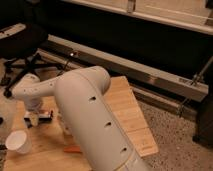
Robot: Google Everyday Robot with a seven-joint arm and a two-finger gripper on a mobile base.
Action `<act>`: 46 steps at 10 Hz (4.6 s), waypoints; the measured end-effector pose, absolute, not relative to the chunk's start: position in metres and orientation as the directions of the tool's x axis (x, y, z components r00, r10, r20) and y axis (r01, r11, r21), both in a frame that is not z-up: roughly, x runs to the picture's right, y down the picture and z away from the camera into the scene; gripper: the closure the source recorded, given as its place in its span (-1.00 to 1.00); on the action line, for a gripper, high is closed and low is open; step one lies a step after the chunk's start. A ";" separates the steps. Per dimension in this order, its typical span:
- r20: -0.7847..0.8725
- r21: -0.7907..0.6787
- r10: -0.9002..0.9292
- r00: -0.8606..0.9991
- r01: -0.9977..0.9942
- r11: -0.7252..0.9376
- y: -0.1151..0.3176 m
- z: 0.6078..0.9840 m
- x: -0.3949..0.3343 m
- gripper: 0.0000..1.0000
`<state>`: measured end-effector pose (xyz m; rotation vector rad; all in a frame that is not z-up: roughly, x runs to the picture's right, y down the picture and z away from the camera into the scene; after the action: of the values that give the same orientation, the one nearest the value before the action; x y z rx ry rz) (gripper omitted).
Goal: Place the pepper in the ceramic cup
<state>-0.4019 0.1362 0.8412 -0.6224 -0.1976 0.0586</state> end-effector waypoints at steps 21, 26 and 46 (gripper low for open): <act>0.161 -0.562 0.061 0.985 0.040 0.826 0.112 0.808 -0.398 -0.60; 0.149 -0.523 0.078 0.986 0.012 0.852 0.089 0.766 -0.379 -0.60; 0.165 -0.593 0.189 0.968 -0.055 0.803 0.211 0.690 -0.306 -0.60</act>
<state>-0.3057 0.2107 0.6901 -0.6259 -0.2215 0.1320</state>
